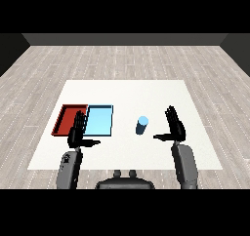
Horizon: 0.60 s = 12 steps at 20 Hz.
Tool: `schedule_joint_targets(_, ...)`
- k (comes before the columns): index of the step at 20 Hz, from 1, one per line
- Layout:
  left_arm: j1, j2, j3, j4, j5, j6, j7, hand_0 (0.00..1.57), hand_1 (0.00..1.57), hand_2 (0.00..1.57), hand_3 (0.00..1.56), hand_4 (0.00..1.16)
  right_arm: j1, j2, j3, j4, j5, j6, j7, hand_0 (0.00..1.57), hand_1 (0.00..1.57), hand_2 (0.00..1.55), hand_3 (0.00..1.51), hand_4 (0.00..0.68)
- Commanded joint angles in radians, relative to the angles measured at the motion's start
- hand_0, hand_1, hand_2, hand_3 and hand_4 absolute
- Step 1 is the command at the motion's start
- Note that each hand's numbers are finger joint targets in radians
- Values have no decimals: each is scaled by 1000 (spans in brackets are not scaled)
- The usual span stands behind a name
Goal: Pick the blue can and put it in the blue box
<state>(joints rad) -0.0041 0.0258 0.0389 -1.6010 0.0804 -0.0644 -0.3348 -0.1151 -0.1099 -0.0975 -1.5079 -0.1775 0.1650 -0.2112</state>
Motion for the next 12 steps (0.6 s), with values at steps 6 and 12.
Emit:
schedule_joint_targets(6,46,-10,-9,-7,27,-25,-102,0,0,0,0,0,12,-12,-39,18,-52,60,-61,0,0,0,0,0)
schedule_joint_targets(12,-66,-9,12,97,11,11,-118,0,0,0,0,0,-54,-2,-28,98,-2,14,-63,0,0,0,0,0)
